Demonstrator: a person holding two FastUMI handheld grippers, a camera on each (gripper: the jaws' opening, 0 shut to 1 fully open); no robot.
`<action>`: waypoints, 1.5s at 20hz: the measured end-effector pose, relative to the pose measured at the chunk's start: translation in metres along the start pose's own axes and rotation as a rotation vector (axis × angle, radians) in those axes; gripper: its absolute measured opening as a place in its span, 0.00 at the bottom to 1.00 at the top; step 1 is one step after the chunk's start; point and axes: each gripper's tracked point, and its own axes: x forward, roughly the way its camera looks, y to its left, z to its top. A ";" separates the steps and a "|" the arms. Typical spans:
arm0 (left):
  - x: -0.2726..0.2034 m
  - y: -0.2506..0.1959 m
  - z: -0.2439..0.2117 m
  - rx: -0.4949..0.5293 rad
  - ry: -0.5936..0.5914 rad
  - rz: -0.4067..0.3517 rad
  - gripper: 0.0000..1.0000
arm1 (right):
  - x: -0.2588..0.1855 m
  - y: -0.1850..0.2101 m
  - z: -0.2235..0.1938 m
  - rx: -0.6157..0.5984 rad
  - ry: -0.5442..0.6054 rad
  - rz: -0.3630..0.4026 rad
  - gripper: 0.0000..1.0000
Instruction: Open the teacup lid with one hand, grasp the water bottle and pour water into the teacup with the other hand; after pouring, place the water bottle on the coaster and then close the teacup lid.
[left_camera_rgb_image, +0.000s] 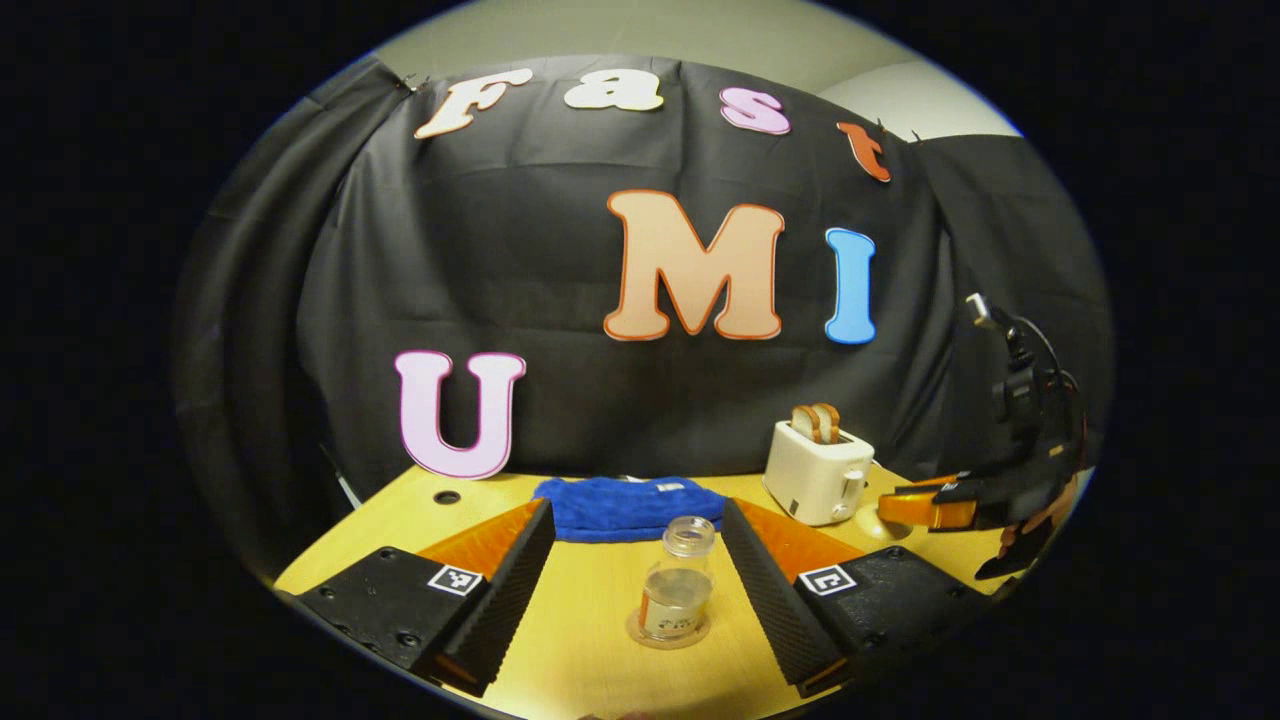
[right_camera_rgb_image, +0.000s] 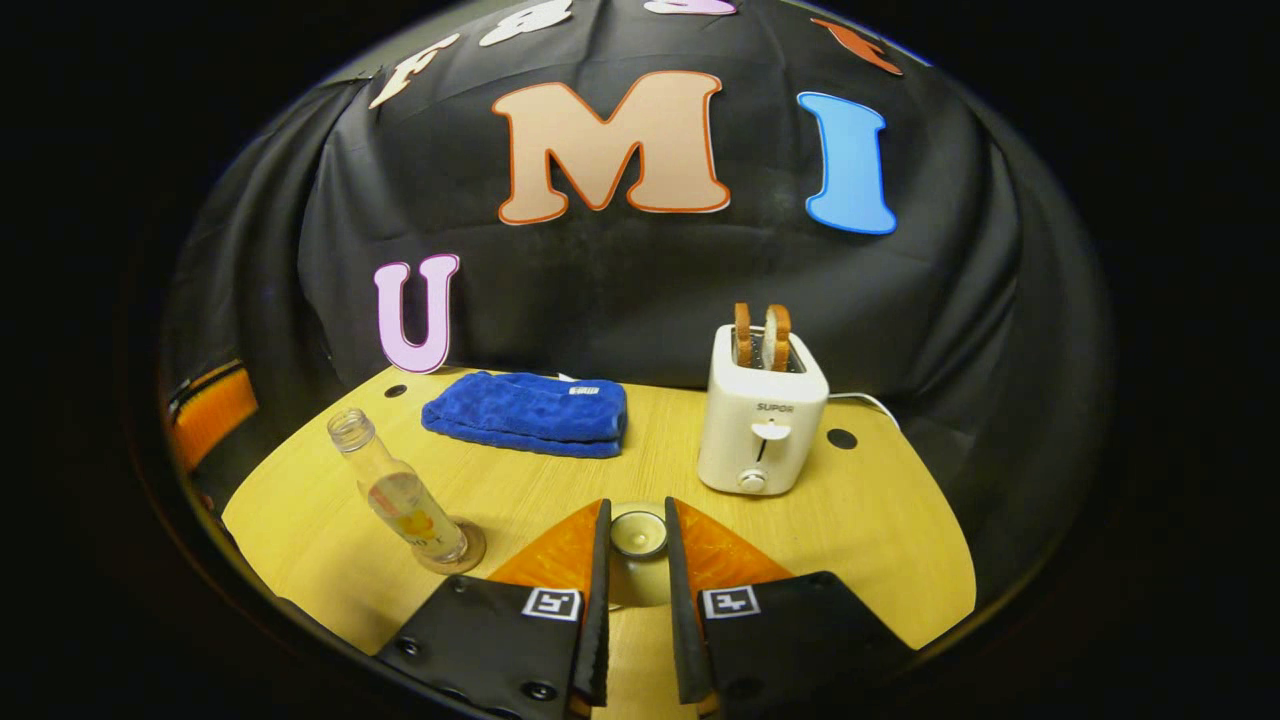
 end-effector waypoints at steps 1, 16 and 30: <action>0.004 -0.006 -0.007 -0.015 0.003 -0.027 0.99 | -0.004 -0.007 0.000 -0.003 -0.001 -0.015 0.29; 0.047 -0.017 -0.129 0.027 0.214 -0.102 0.99 | -0.032 -0.054 -0.015 -0.060 0.047 -0.163 0.30; 0.064 -0.022 -0.169 -0.025 0.197 -0.111 0.82 | -0.046 -0.040 -0.027 -0.212 0.119 -0.160 0.30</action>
